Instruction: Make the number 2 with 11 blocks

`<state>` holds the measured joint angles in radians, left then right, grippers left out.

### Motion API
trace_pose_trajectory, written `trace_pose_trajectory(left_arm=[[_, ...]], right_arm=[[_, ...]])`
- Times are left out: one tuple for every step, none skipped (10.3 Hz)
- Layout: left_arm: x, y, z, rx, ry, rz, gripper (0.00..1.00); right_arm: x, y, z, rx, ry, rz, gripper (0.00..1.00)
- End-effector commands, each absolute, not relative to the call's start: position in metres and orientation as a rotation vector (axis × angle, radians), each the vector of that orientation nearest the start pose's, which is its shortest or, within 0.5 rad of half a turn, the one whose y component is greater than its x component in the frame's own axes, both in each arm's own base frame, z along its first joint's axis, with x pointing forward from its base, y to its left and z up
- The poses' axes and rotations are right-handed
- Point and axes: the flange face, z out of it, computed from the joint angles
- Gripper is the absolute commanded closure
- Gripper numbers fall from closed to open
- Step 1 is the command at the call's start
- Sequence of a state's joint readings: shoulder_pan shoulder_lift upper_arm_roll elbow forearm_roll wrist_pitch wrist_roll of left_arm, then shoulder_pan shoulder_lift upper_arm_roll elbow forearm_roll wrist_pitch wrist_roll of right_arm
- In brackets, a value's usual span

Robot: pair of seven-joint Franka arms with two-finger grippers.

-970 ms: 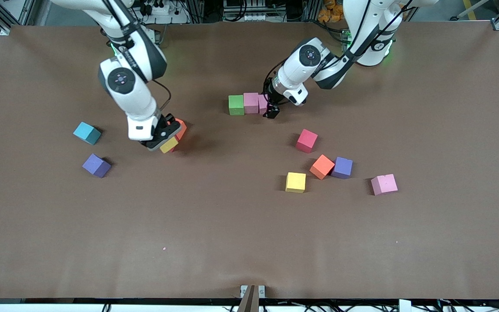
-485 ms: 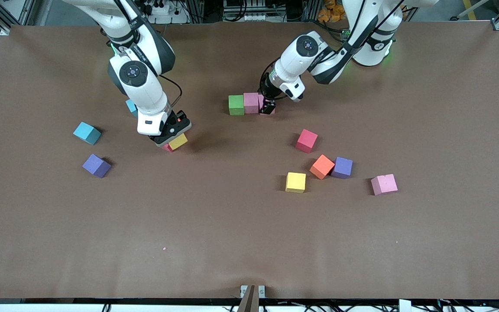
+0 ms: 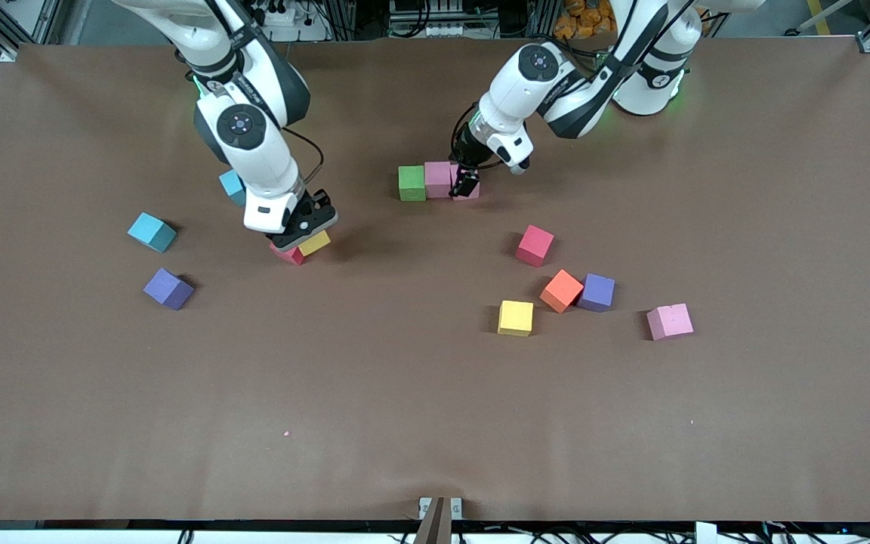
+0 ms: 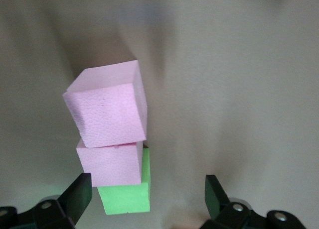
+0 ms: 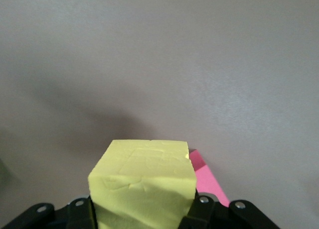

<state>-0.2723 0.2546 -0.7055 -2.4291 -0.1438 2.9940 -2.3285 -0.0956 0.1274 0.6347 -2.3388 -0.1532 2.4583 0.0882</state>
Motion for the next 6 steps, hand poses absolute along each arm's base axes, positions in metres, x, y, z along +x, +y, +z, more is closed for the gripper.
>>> trace_pose_trajectory(left_arm=[[0.315, -0.422, 0.282, -2.618, -2.284, 0.327, 0.00], [0.344, -0.405, 0.292, -2.659, -2.229, 0.270, 0.00], [0.379, -0.390, 0.304, -2.677, -2.174, 0.249, 0.00], [0.405, -0.383, 0.320, -2.699, -2.071, 0.256, 0.00], [0.435, -0.368, 0.331, -2.724, -1.944, 0.281, 0.00], [0.459, -0.343, 0.339, -2.761, -1.849, 0.282, 0.00]], right_arm=[[0.430, 0.289, 0.298, -3.054, -0.745, -0.040, 0.67], [0.427, 0.299, 0.302, -3.067, -0.658, -0.051, 0.67], [0.421, 0.311, 0.302, -3.077, -0.553, -0.048, 0.67], [0.416, 0.329, 0.302, -3.077, -0.455, -0.040, 0.67], [0.414, 0.350, 0.308, -3.062, -0.393, -0.050, 0.67], [0.412, 0.366, 0.315, -3.052, -0.315, -0.065, 0.67]])
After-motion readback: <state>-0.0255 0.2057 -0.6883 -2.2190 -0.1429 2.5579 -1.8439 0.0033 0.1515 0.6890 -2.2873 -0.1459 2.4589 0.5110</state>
